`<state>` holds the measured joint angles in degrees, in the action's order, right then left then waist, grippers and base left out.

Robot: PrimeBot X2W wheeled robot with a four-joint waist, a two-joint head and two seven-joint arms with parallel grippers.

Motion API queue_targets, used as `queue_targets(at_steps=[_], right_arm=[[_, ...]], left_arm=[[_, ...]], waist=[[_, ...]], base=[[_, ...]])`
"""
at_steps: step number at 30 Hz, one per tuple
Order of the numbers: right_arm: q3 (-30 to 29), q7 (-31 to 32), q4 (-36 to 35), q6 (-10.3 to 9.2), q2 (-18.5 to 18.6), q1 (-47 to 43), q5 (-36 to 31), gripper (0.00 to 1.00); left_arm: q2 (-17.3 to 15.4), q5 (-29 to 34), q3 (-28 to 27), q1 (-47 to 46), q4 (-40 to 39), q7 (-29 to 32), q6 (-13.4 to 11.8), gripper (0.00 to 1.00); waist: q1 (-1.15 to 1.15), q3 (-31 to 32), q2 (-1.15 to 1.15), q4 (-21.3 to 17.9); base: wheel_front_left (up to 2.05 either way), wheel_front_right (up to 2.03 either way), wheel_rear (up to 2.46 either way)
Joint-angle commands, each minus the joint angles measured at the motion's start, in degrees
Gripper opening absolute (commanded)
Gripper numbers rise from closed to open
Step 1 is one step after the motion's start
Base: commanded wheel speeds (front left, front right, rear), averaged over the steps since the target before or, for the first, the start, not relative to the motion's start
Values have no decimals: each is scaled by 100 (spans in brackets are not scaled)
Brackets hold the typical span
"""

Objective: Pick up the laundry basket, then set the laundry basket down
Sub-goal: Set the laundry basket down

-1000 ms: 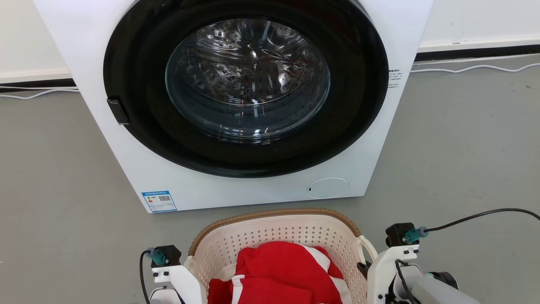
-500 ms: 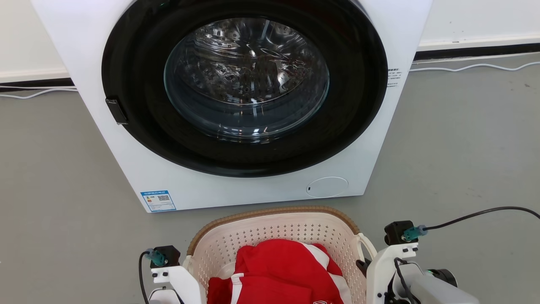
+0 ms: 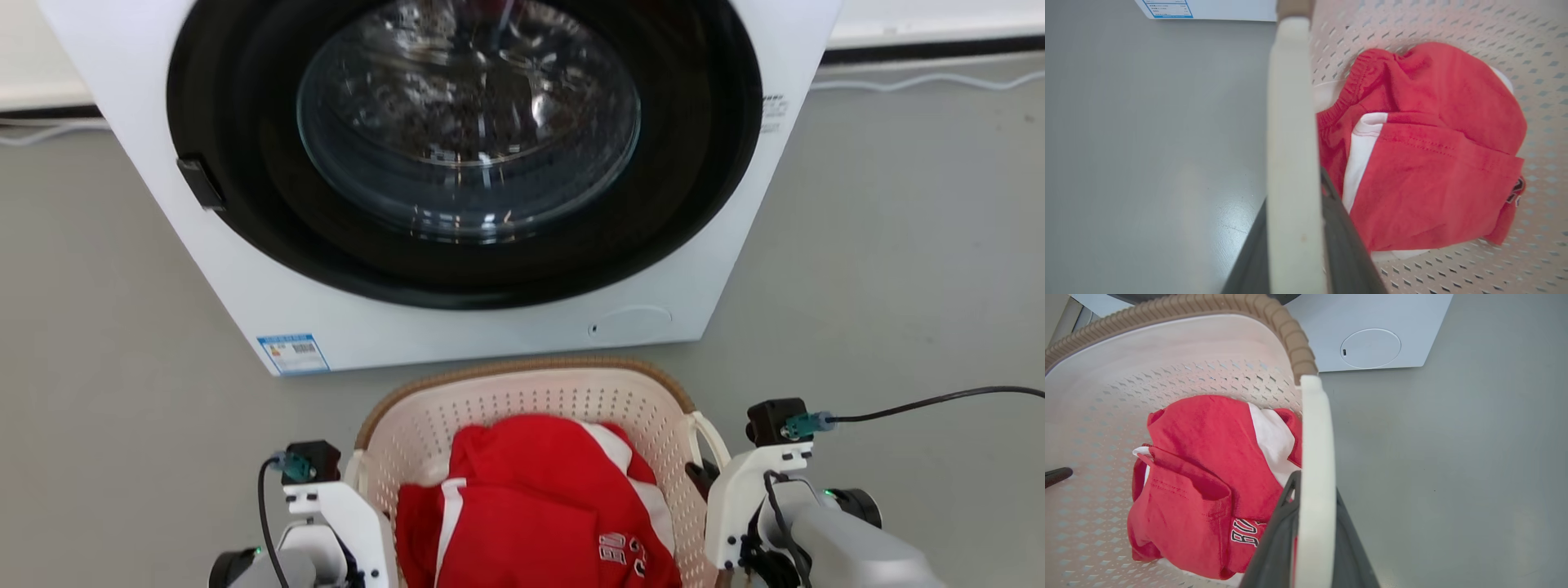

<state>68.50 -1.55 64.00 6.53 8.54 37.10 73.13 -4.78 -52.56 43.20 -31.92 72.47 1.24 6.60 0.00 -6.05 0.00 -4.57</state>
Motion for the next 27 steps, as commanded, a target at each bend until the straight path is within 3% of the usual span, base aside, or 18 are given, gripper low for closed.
queue_targets(at_steps=[1,14,27], right_arm=[[42,-101,-80,96,15,132,-26,0],[54,-885,-6,96,29,587,13,0],[31,-1287,-44,96,94,1050,29,0]], left_arm=[[-158,53,-30,-321,-56,-139,89,0],[-200,185,25,-926,60,-915,45,0],[-237,294,53,-1580,119,-1360,-119,0]], waist=[[0,-233,0,-6],[0,-1536,0,6],[0,-2716,0,9]], base=[[0,0,0],[0,0,0],[0,0,0]])
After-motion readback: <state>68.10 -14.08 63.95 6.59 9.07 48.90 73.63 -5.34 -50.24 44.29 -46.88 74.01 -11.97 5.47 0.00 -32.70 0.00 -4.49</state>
